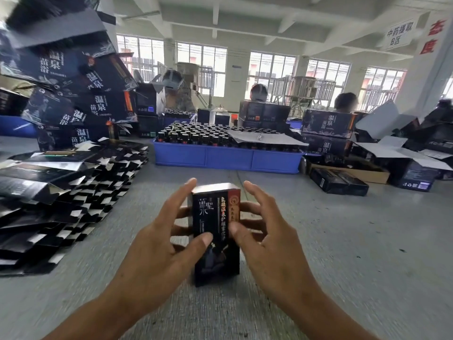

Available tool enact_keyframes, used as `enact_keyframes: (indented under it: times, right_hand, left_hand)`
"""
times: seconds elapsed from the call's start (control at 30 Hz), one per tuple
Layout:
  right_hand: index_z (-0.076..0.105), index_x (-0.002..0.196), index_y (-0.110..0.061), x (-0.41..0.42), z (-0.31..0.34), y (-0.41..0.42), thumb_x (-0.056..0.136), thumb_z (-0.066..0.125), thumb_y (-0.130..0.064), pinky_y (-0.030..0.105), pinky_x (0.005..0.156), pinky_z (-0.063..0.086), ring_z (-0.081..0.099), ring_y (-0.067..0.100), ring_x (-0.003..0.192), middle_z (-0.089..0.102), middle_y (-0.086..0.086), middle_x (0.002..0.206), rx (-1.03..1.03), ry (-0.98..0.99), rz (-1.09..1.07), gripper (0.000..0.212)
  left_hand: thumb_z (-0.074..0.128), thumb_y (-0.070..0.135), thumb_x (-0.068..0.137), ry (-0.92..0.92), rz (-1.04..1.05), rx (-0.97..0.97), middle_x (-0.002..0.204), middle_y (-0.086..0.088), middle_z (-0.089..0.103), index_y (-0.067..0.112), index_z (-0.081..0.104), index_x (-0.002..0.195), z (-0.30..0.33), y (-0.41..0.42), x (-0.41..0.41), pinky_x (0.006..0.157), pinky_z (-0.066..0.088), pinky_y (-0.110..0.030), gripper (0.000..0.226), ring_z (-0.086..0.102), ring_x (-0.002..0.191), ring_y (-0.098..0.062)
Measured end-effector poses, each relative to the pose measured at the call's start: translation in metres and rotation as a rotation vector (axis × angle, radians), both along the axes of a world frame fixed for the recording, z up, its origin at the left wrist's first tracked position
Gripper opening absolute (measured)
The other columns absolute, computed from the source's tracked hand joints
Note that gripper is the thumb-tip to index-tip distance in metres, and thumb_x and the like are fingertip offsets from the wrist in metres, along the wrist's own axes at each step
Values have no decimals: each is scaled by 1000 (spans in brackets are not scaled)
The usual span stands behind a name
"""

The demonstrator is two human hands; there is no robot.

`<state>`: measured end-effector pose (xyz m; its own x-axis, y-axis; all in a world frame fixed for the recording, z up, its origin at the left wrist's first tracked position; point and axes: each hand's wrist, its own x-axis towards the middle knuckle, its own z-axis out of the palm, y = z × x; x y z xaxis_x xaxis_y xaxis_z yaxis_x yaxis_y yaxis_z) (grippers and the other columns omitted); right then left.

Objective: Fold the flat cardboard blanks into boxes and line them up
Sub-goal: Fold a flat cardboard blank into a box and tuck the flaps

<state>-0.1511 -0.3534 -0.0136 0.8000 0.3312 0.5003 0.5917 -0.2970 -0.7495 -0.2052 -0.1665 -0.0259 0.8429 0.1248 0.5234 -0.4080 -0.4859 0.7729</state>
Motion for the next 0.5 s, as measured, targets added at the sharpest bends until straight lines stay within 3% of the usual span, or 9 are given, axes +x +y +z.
enact_keyframes:
  times: [0.1,0.23,0.37,0.43,0.5]
  right_hand:
    - [28,127,-62,-3,-7,5,88,67,-52,25,94,52,55,-8,105,43,-35,122,-219,-4,-44,57]
    - [28,124,-54,-13,-15,13,65,59,-83,19,90,41,47,-1,111,36,-27,131,-445,-78,-20,72]
    - [22,129,-51,-12,-19,17,74,62,-69,30,99,48,49,9,117,33,-20,140,-497,-137,-71,71]
    - [23,126,-50,-7,-21,15,79,61,-58,31,98,51,53,10,115,34,-18,141,-492,-125,-118,61]
    - [28,123,-47,6,-21,9,82,59,-57,26,92,50,54,8,107,35,-15,142,-506,-115,-193,53]
  left_hand:
    - [69,57,67,30,52,-108,118,21,64,76,23,134,1,1,5,76,61,-35,83,69,100,-3]
    - [75,46,69,80,108,-272,112,8,67,68,36,130,0,2,11,65,62,-35,75,74,85,-12]
    - [74,45,69,144,122,-395,110,0,68,56,39,137,-4,1,15,60,61,-29,77,75,81,-12]
    - [68,51,72,188,108,-376,114,2,69,57,34,139,-7,0,17,72,62,-34,76,74,87,-10]
    - [63,58,77,227,111,-231,115,12,65,66,30,133,-11,1,18,84,57,-32,66,71,92,-4]
